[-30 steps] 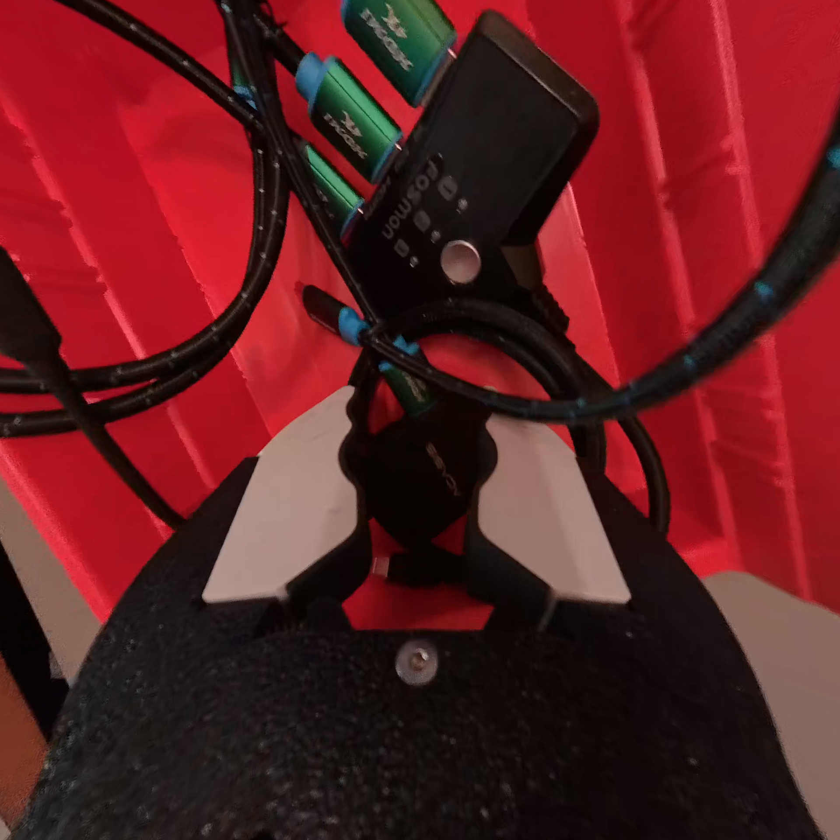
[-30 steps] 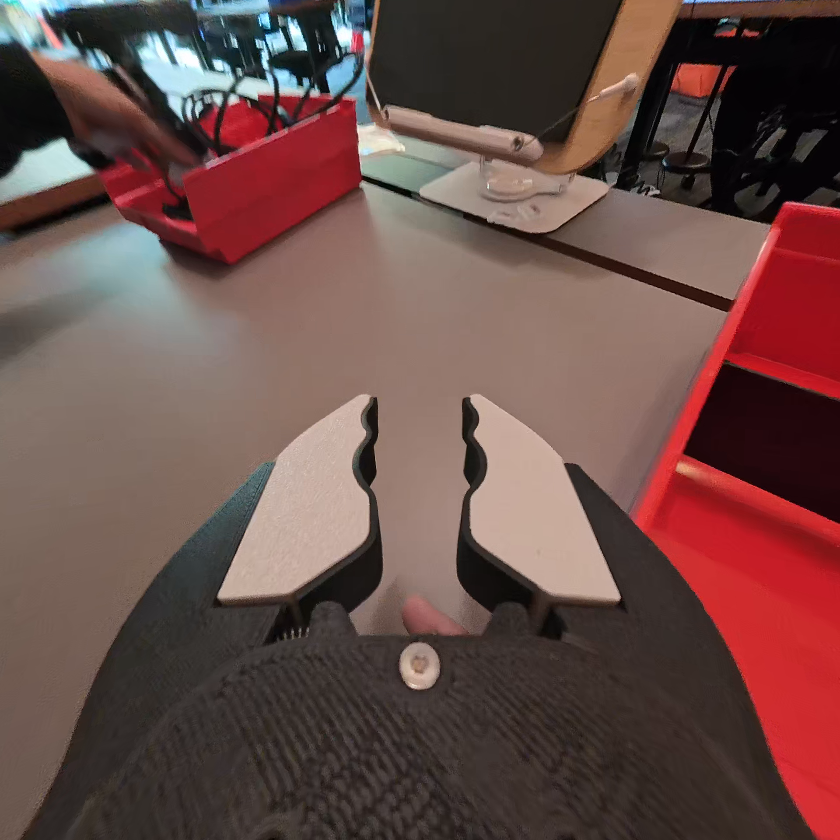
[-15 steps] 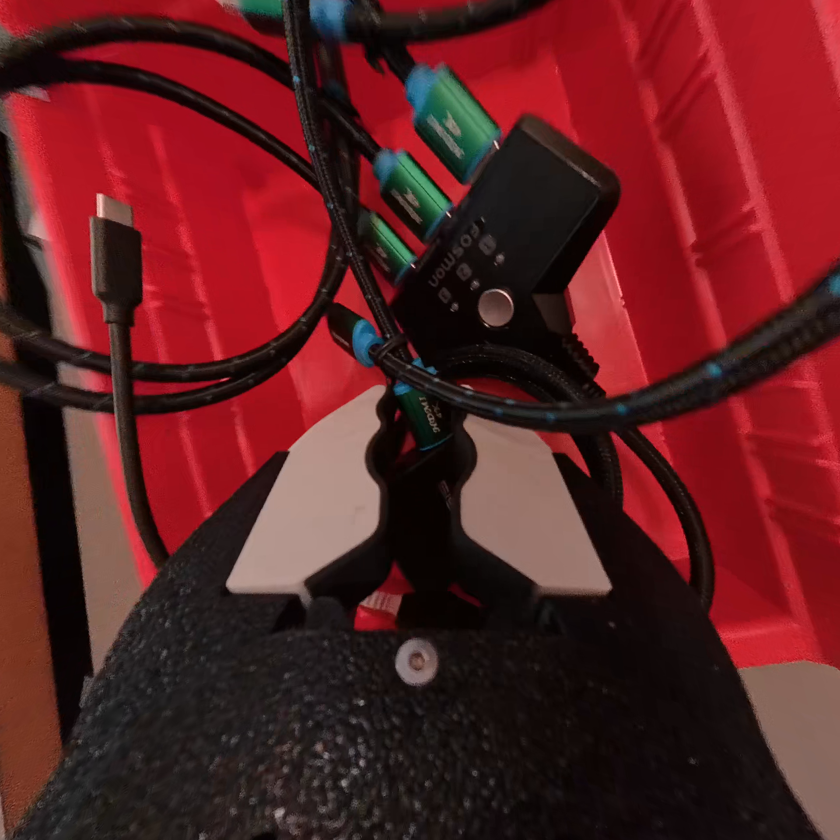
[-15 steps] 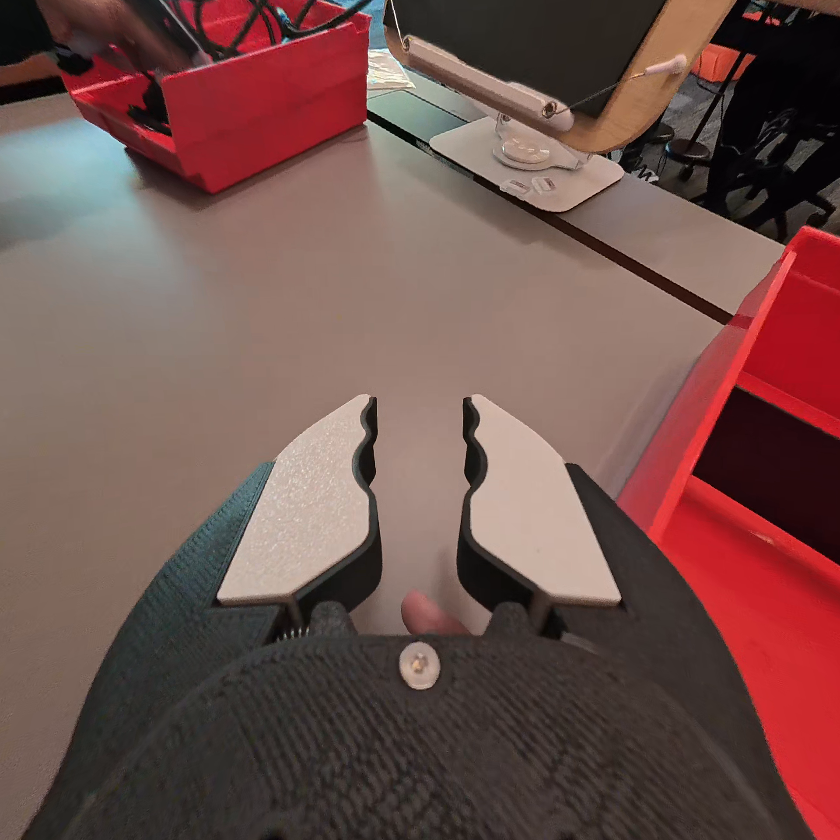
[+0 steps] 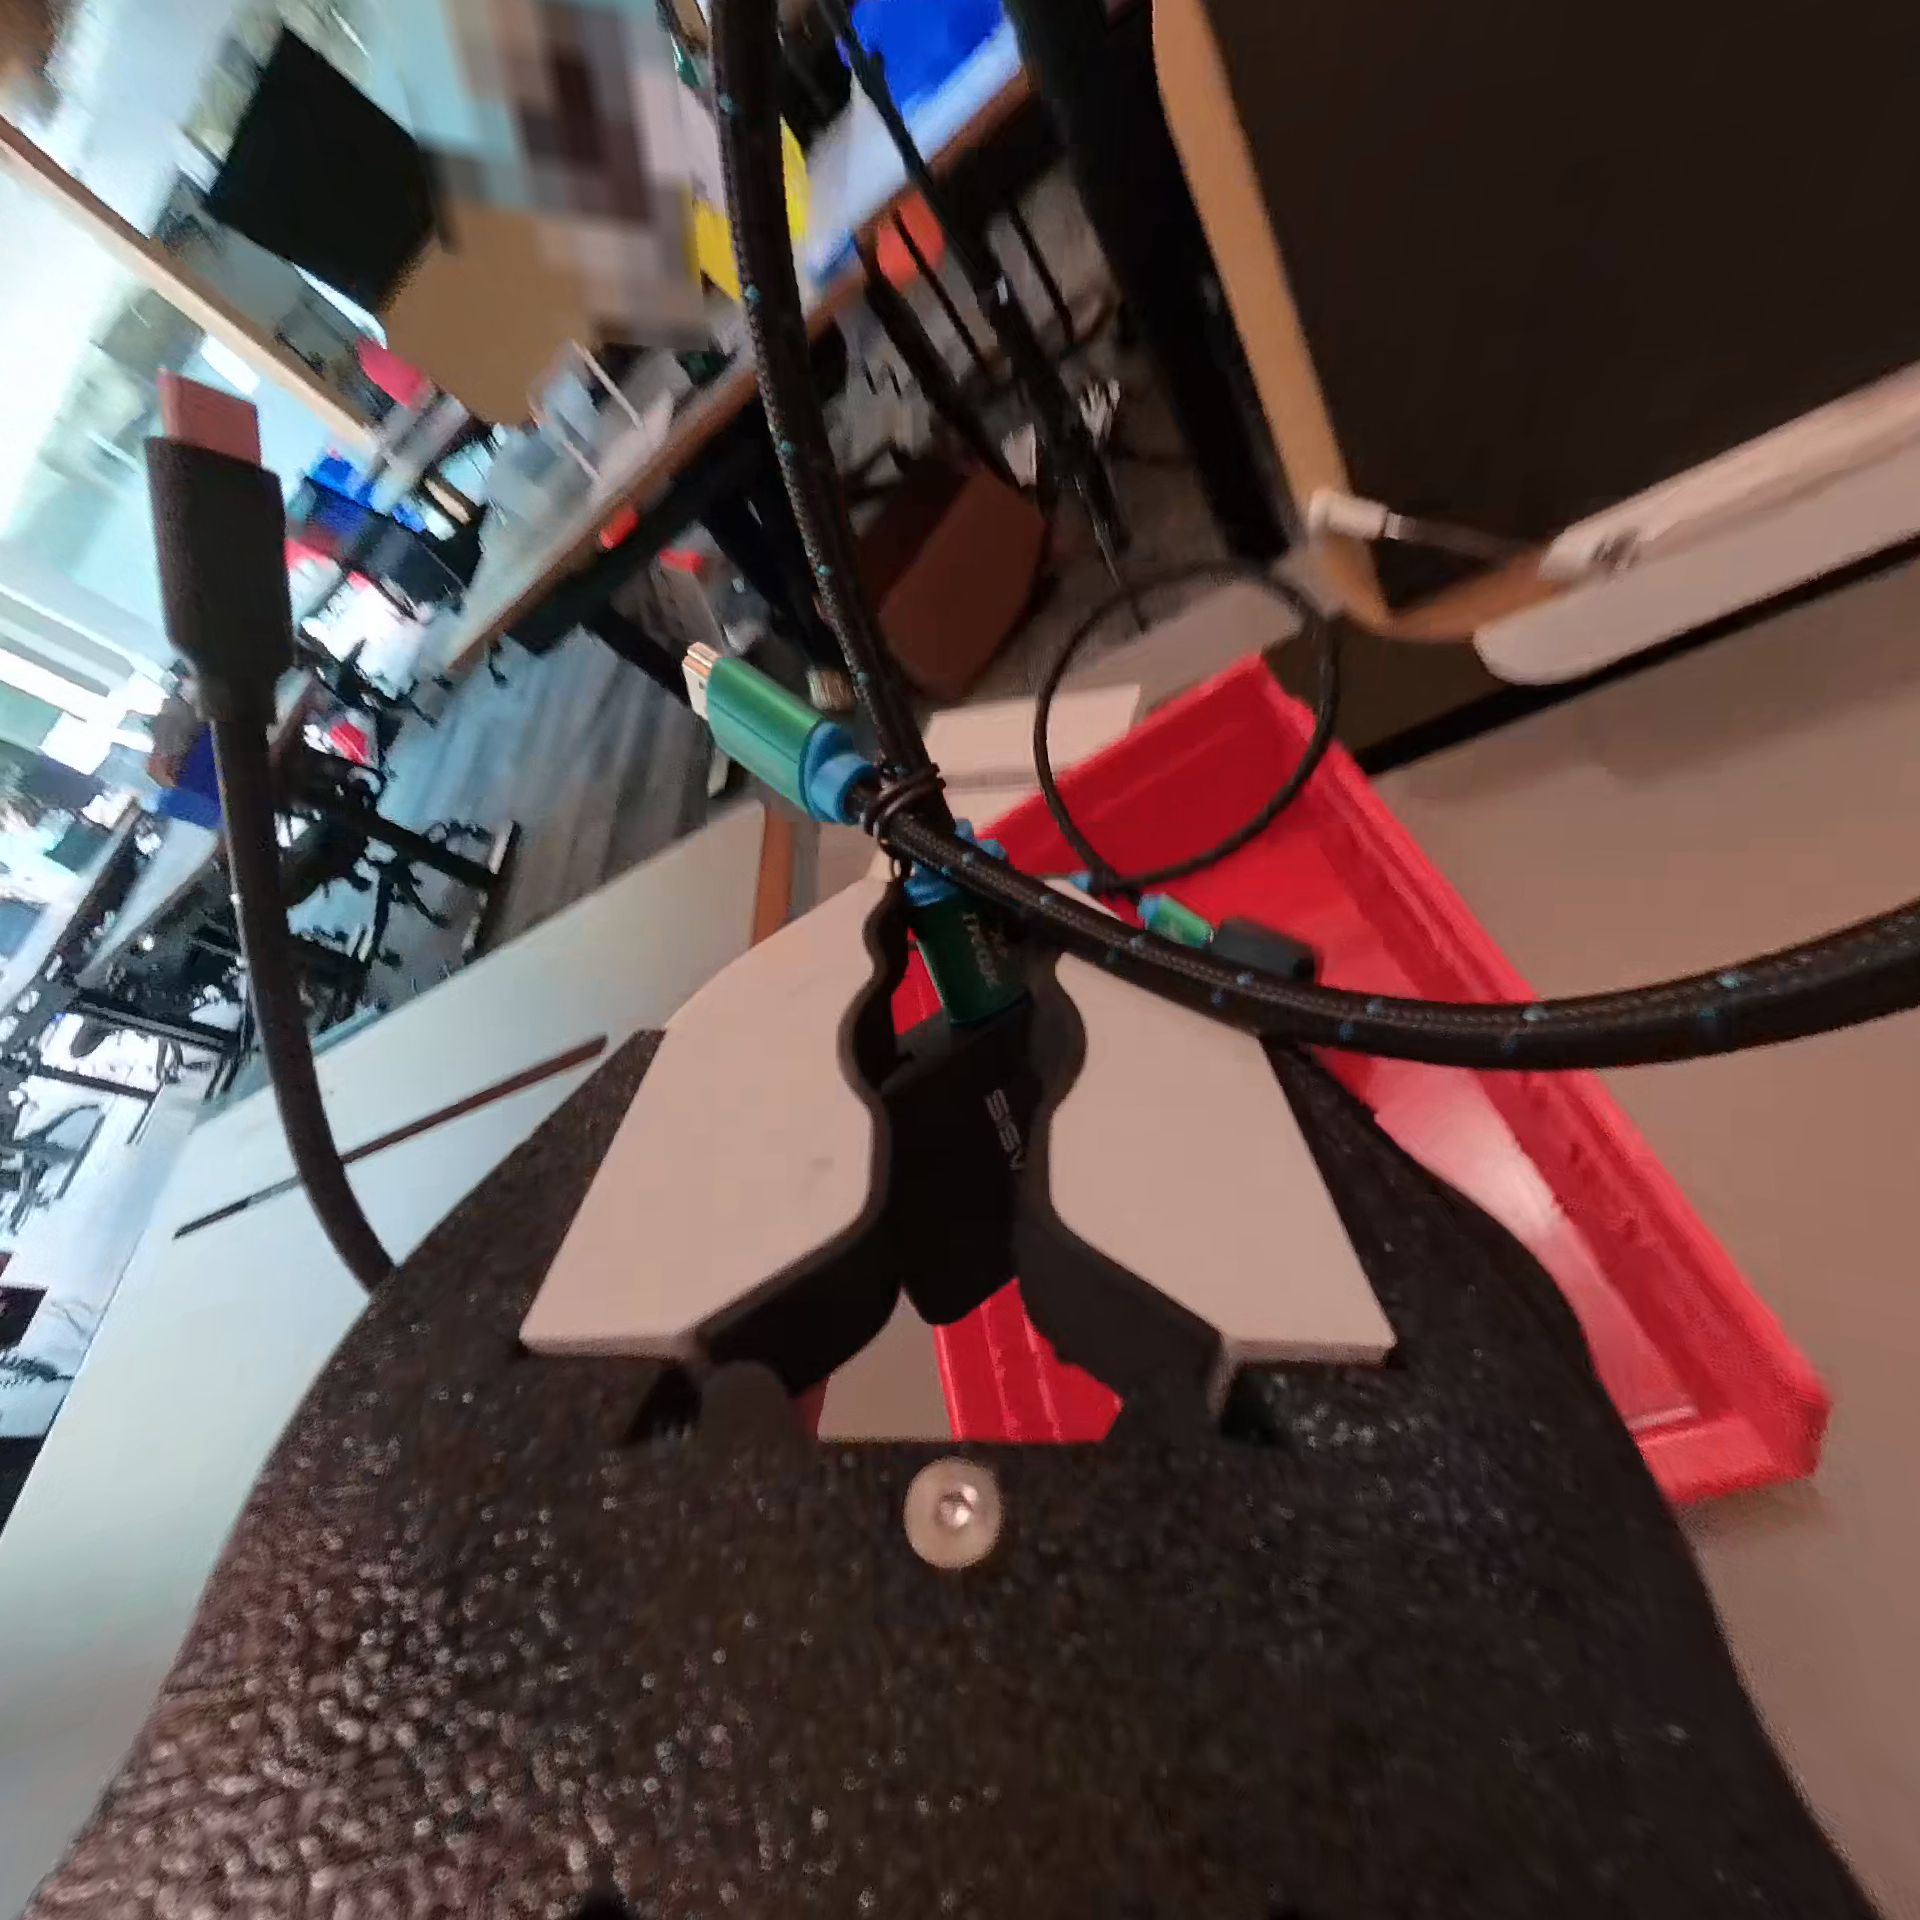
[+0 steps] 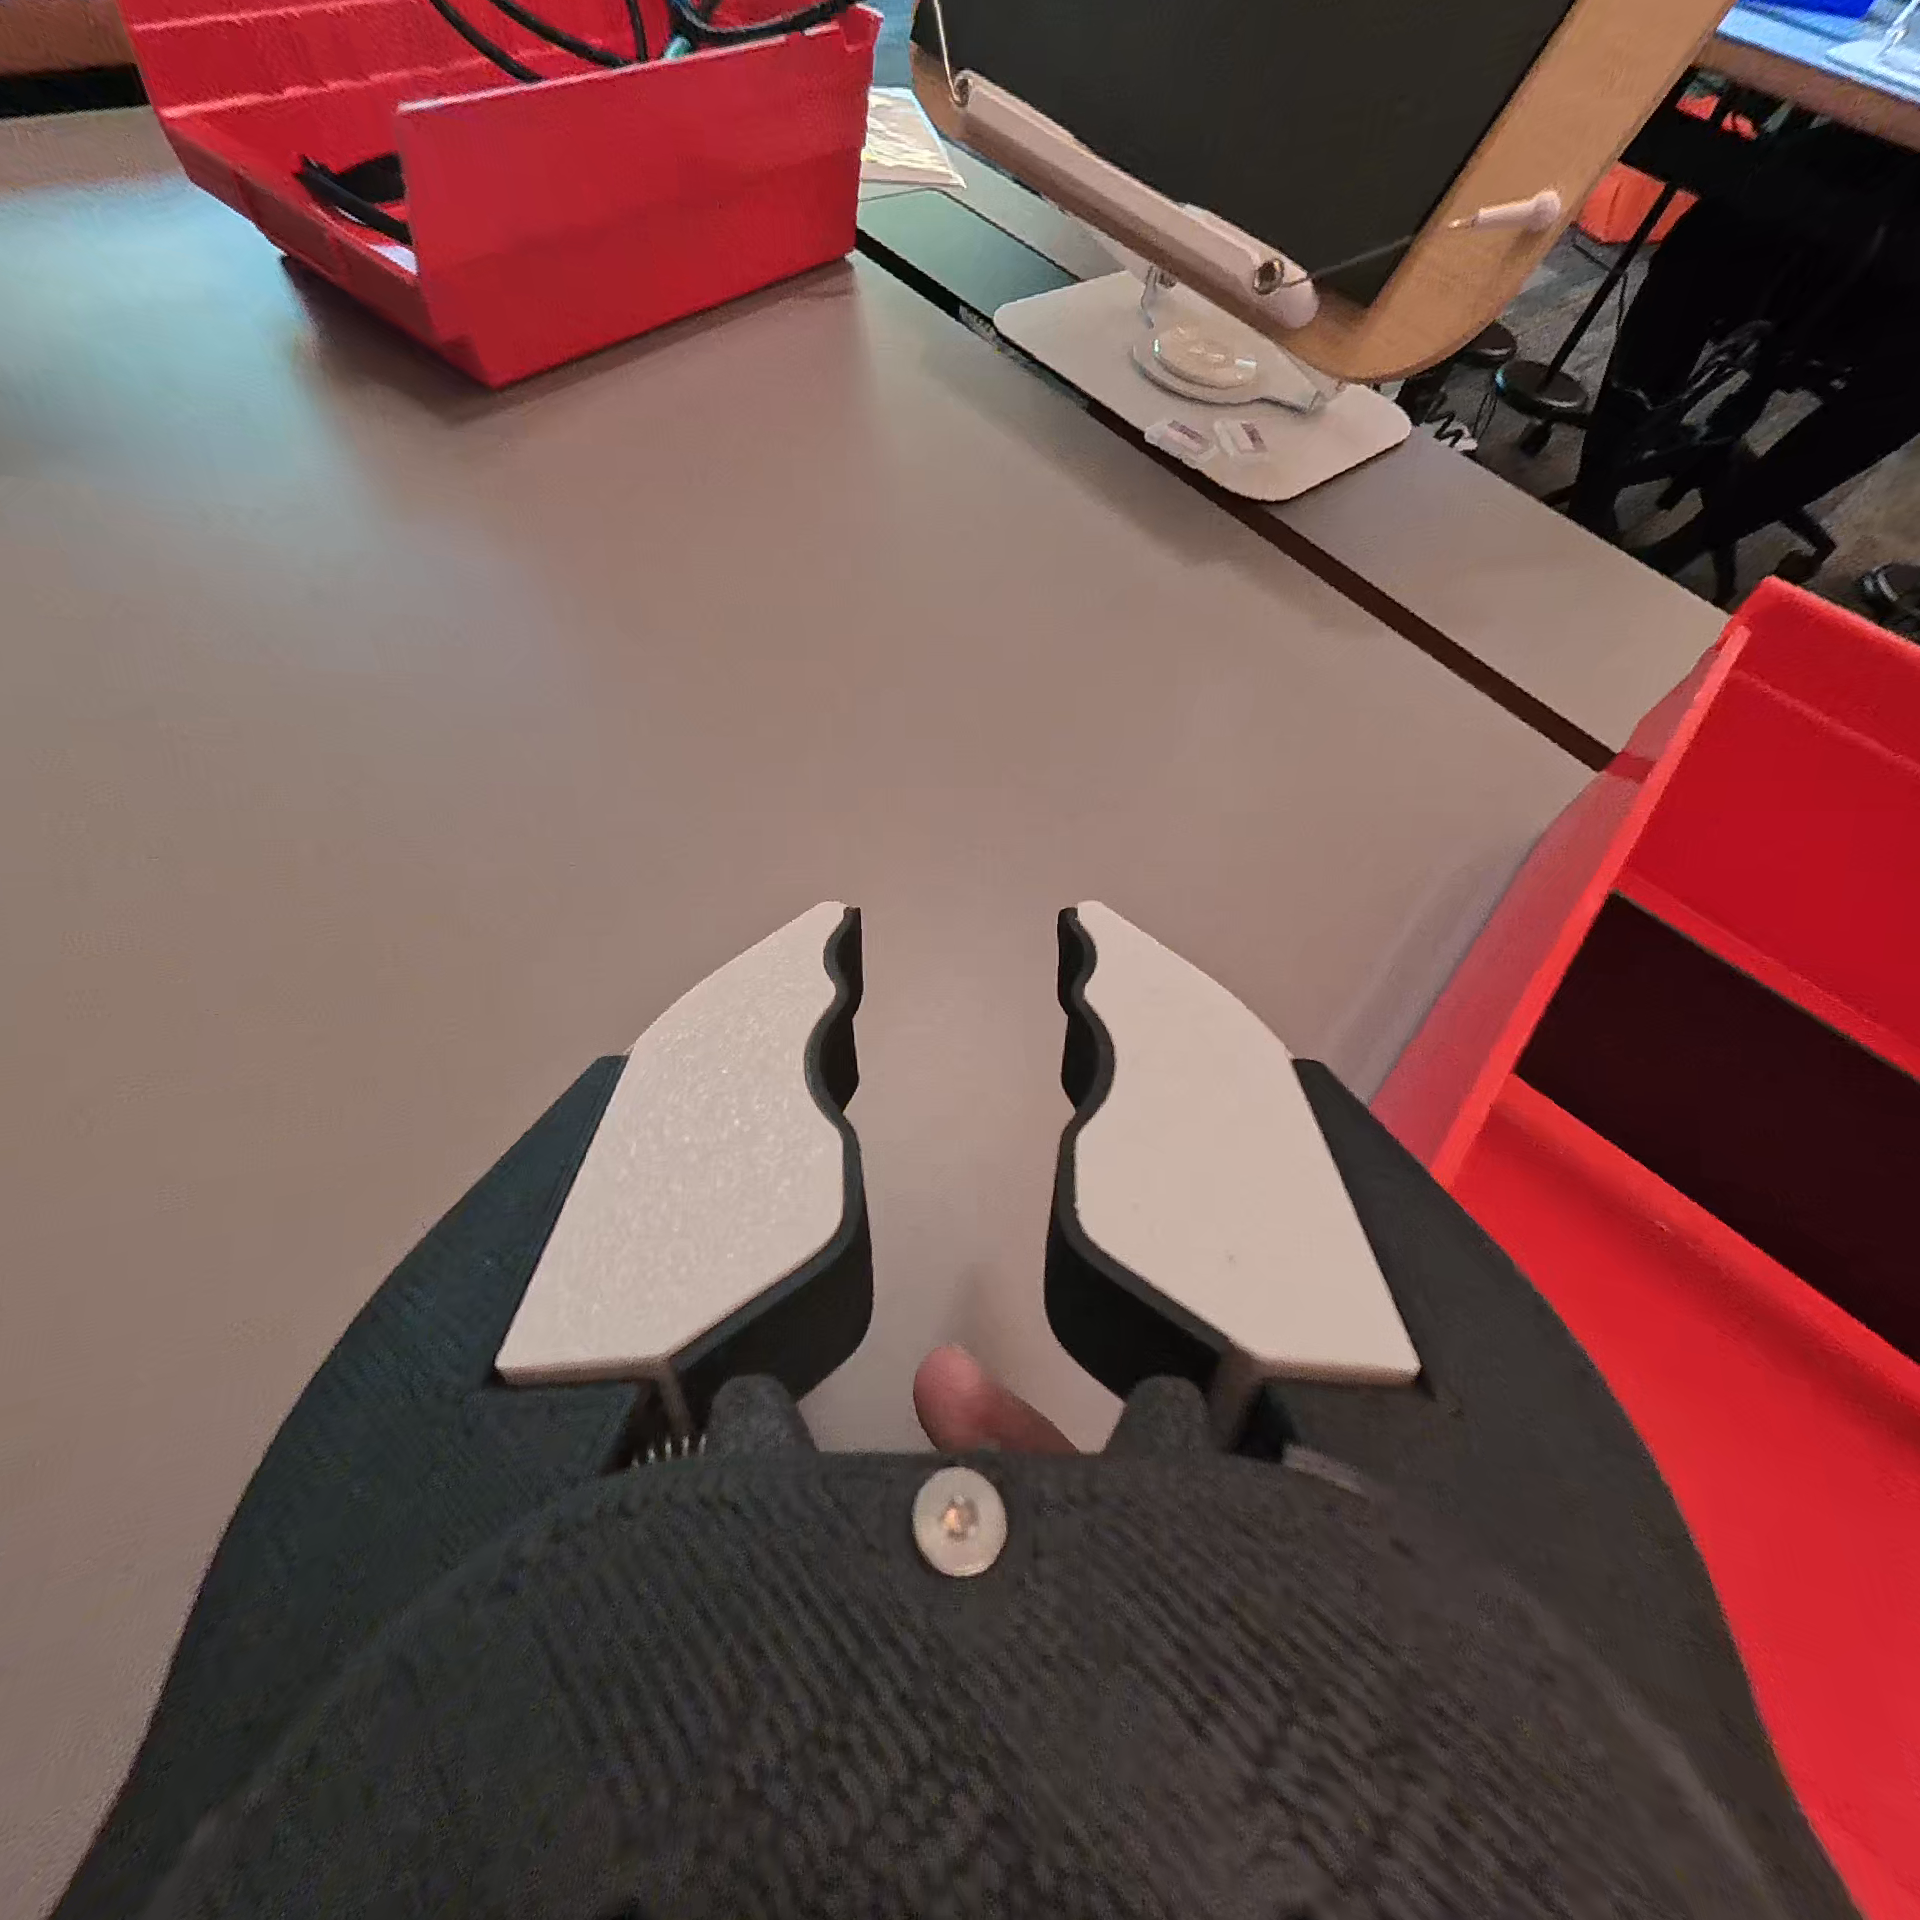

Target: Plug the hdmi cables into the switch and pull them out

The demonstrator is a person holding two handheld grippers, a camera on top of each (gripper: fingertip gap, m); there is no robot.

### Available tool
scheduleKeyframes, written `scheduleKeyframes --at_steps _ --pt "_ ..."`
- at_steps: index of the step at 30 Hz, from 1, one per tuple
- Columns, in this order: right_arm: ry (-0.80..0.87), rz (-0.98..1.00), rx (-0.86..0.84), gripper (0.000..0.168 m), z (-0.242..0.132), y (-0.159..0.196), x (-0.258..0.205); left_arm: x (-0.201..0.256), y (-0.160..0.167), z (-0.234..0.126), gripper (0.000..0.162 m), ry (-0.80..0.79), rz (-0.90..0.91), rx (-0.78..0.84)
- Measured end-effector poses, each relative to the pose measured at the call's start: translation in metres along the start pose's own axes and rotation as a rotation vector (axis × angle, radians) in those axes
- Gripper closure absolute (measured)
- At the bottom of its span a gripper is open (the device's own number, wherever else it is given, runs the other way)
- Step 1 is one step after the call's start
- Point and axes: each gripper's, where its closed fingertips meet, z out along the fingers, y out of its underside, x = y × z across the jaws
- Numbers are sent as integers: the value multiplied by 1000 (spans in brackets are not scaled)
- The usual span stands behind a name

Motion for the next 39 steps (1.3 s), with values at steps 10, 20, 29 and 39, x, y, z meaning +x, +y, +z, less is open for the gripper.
scheduleKeyframes --at_steps 10,20,29,39 --pt "32 -6 320 120 -18 -49 0 115 -126 -124 141 543 -230 459" --pt "167 -14 260 110 -17 -53 -5 305 -132 -184 141 1044 -491 570" --pt "101 -61 276 103 -22 -62 -23 357 -141 -202 141 1119 -653 592" --pt "-16 -82 499 115 -29 -95 -64 379 -153 -248 141 1191 -749 681"
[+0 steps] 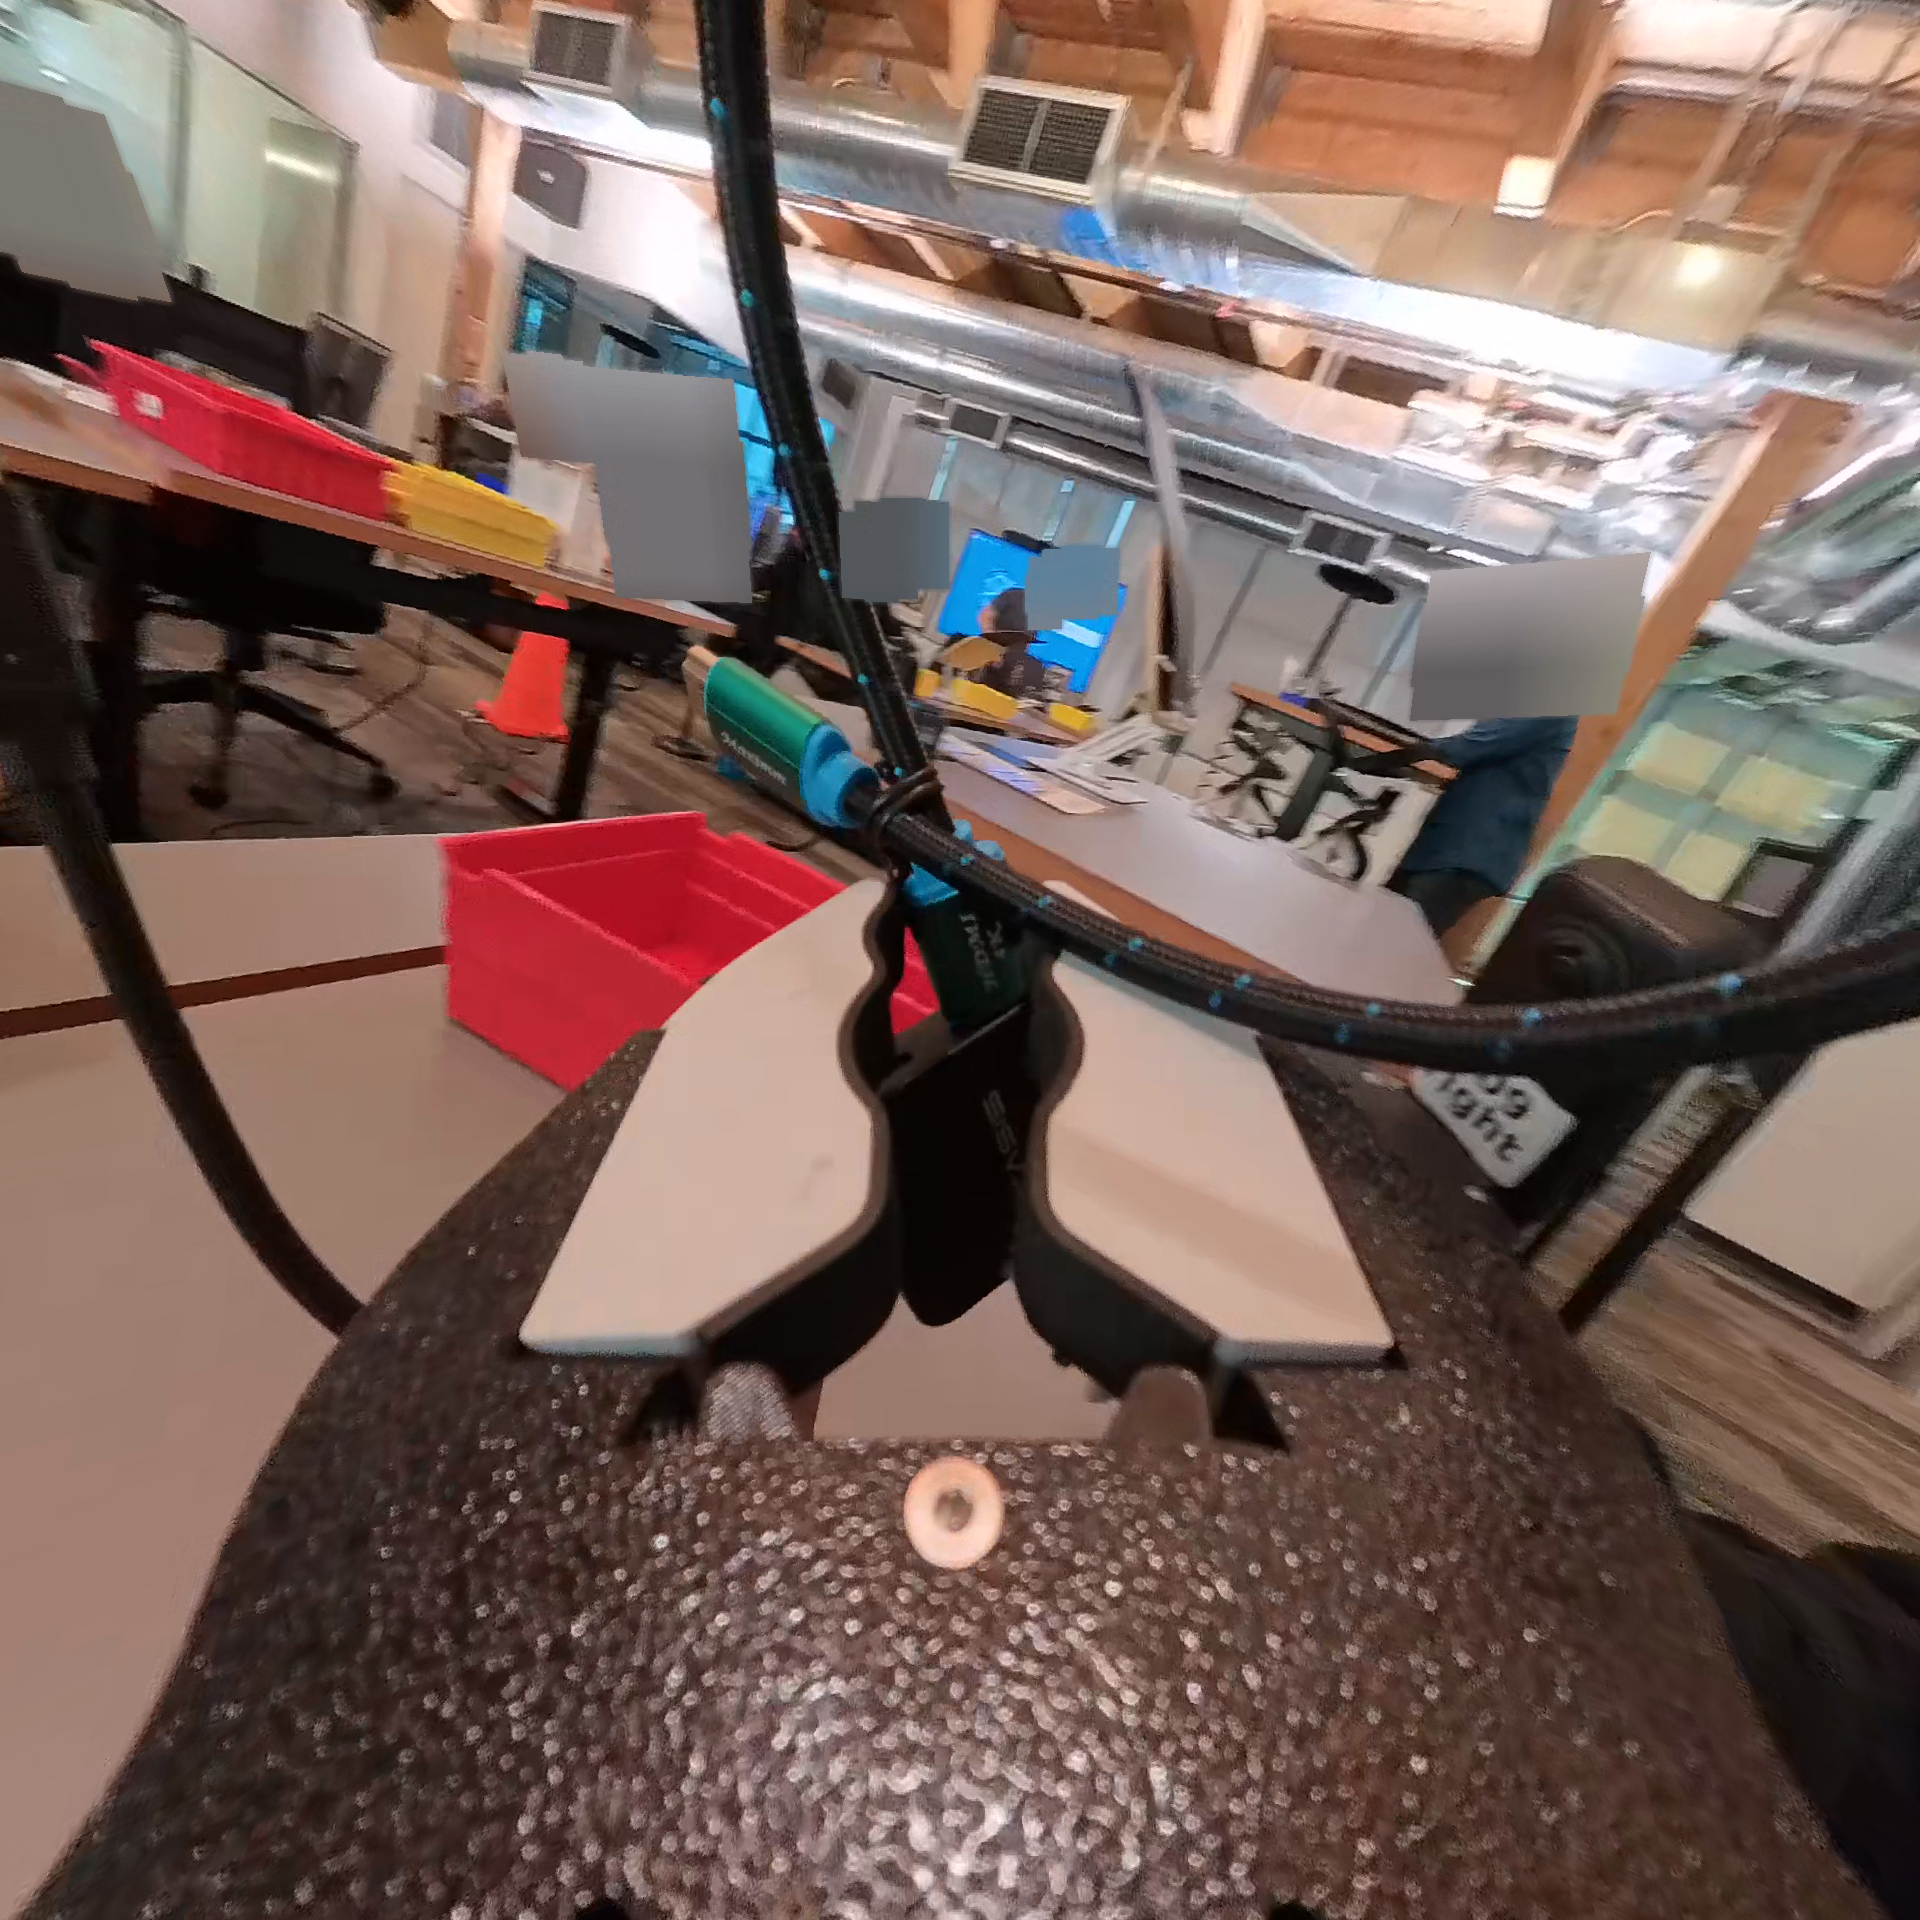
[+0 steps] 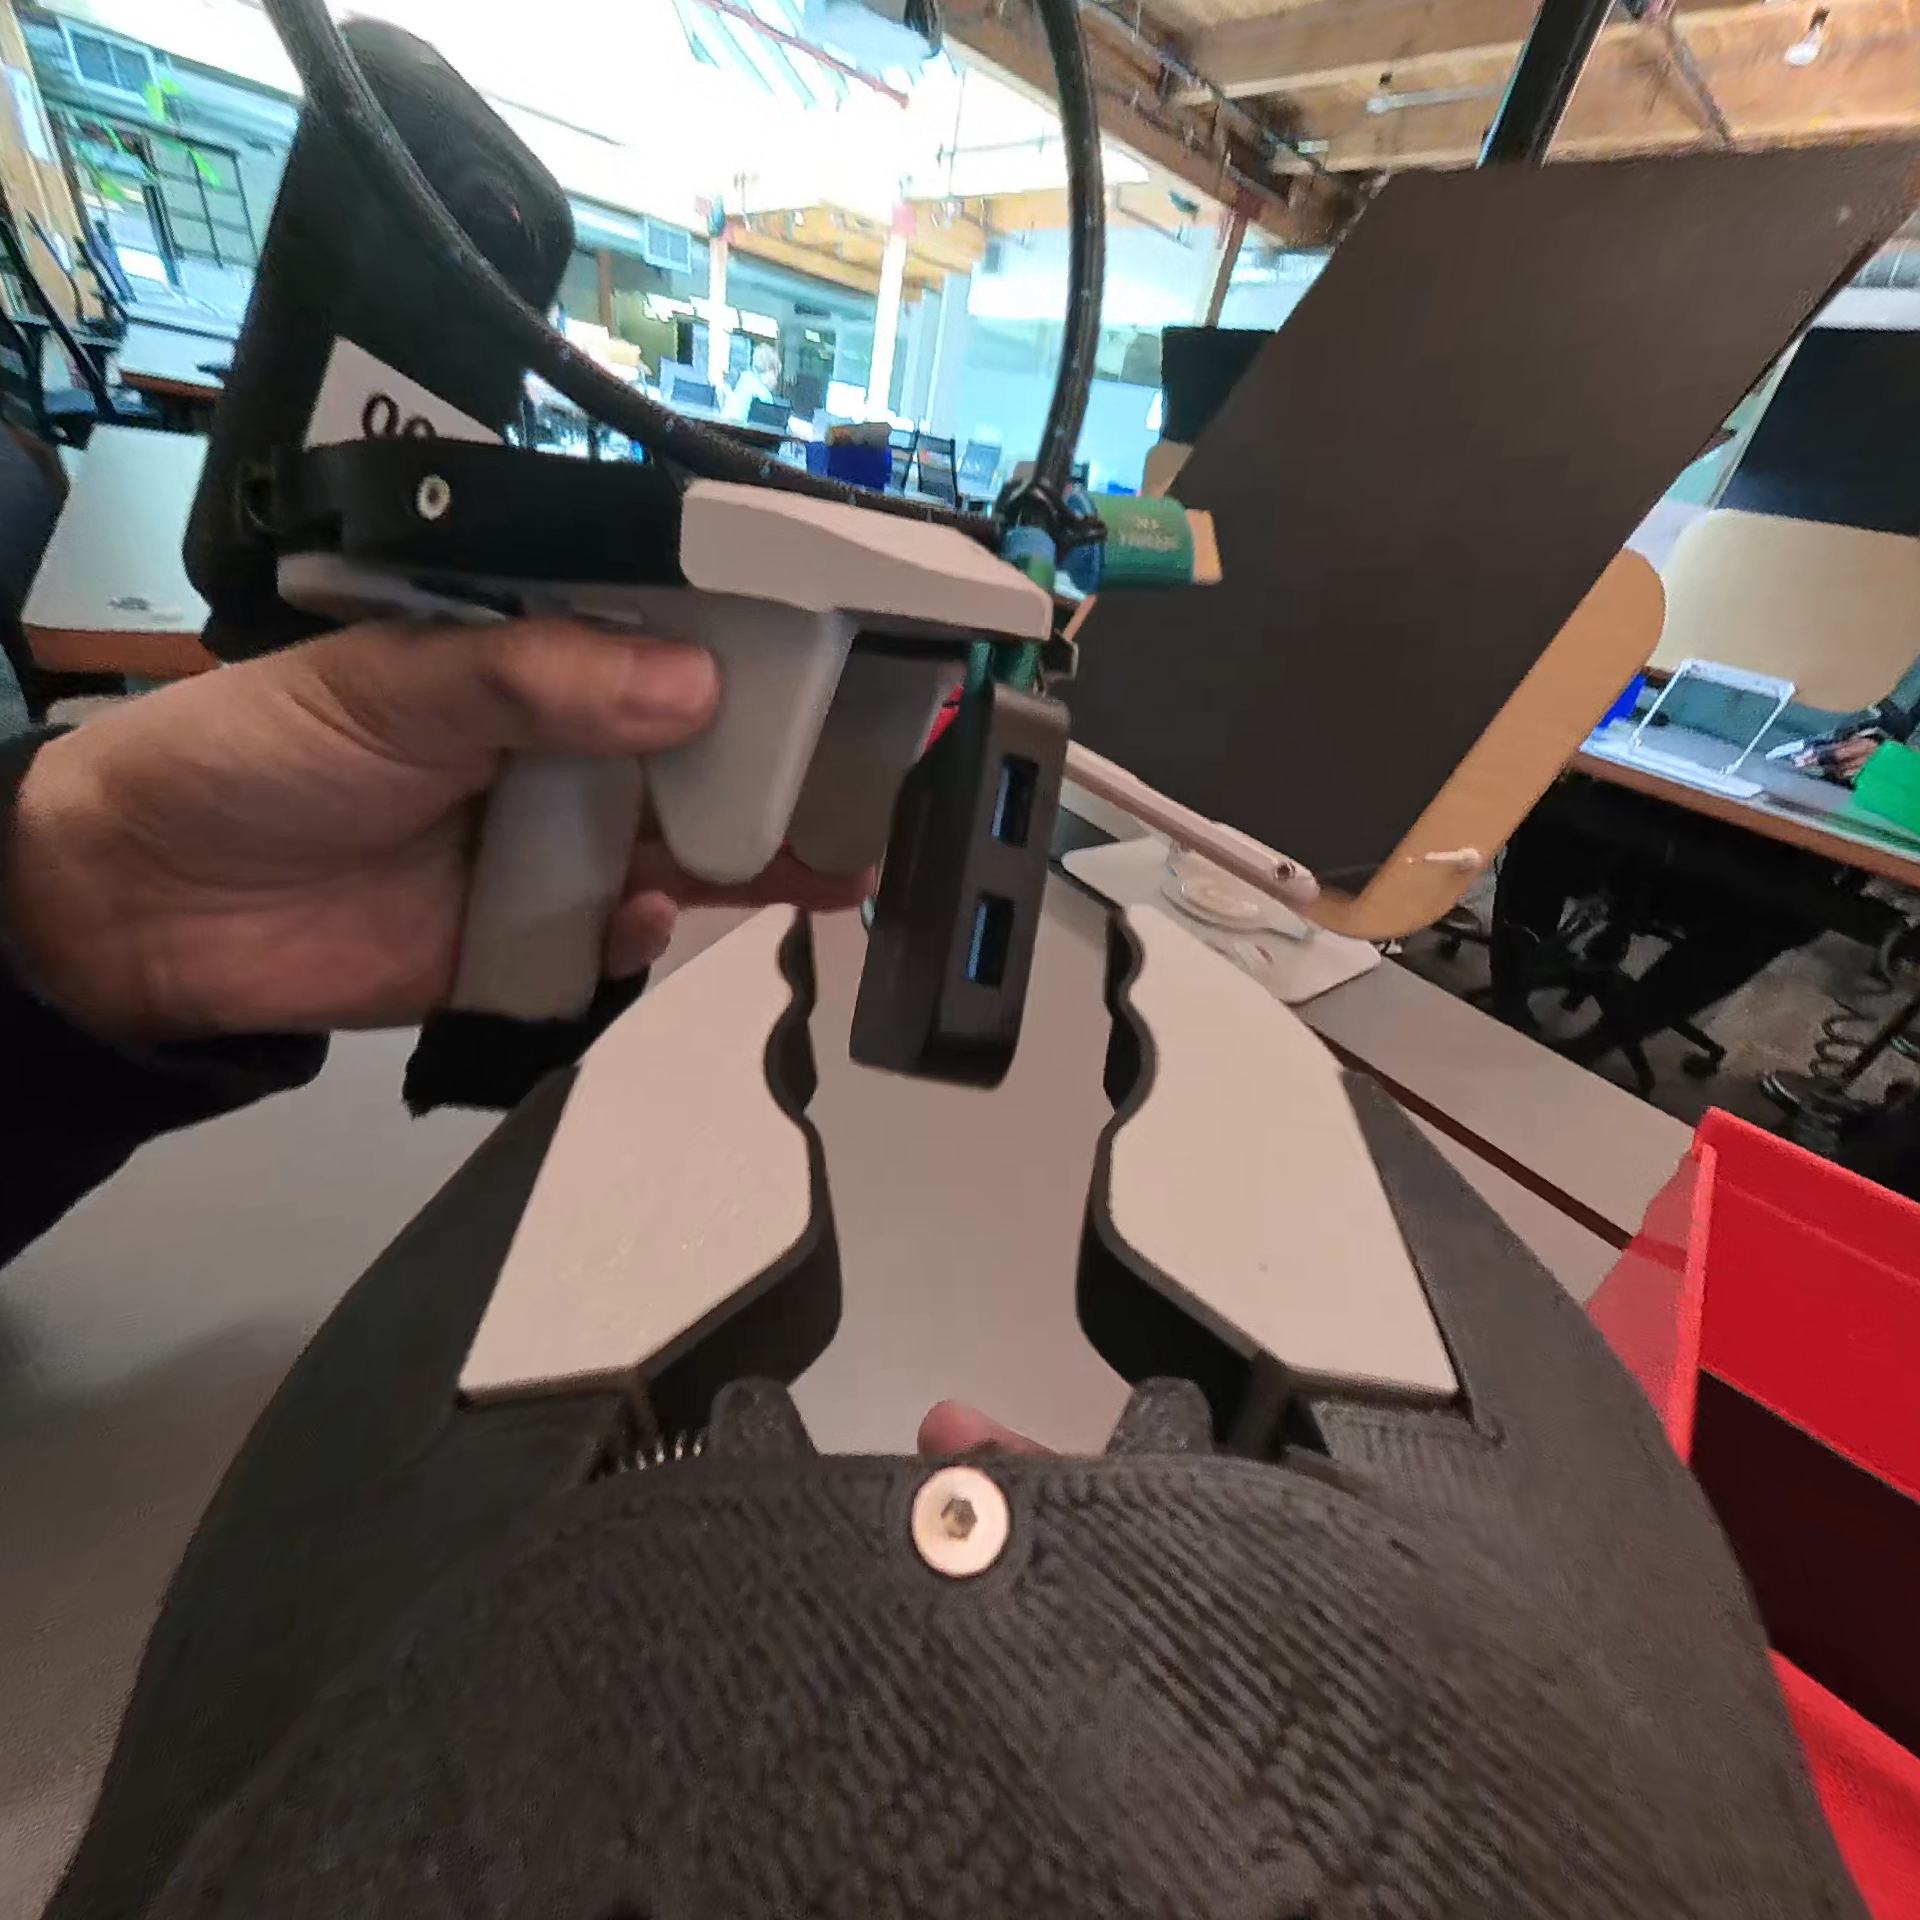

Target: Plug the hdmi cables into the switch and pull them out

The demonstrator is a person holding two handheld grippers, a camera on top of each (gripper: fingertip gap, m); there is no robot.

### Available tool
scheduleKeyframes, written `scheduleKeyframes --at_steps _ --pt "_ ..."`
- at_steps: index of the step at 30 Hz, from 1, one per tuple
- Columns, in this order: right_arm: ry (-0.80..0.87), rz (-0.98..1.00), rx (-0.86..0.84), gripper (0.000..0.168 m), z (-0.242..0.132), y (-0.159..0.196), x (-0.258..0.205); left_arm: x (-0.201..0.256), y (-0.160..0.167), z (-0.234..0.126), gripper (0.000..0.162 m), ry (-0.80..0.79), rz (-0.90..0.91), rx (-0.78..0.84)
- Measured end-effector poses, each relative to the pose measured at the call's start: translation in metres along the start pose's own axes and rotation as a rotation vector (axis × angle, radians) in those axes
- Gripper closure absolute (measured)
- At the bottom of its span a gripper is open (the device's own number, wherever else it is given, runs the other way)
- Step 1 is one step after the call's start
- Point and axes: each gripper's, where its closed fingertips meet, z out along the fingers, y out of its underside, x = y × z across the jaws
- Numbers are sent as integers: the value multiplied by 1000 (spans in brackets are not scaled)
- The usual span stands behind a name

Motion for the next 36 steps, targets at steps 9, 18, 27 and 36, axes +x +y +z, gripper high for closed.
scheduleKeyframes --at_steps 9,18,27,36 --pt "158 -257 88 155 -17 -29 7 37 -3 -9 139 113 78 -45" --pt "13 17 293 155 -33 -48 10 38 13 -21 108 69 198 -79" --pt "-270 670 663 155 -44 -54 23 31 16 -21 130 87 61 -24" --pt "-337 842 805 155 -54 -52 35 37 47 -15 120 108 -34 -3"
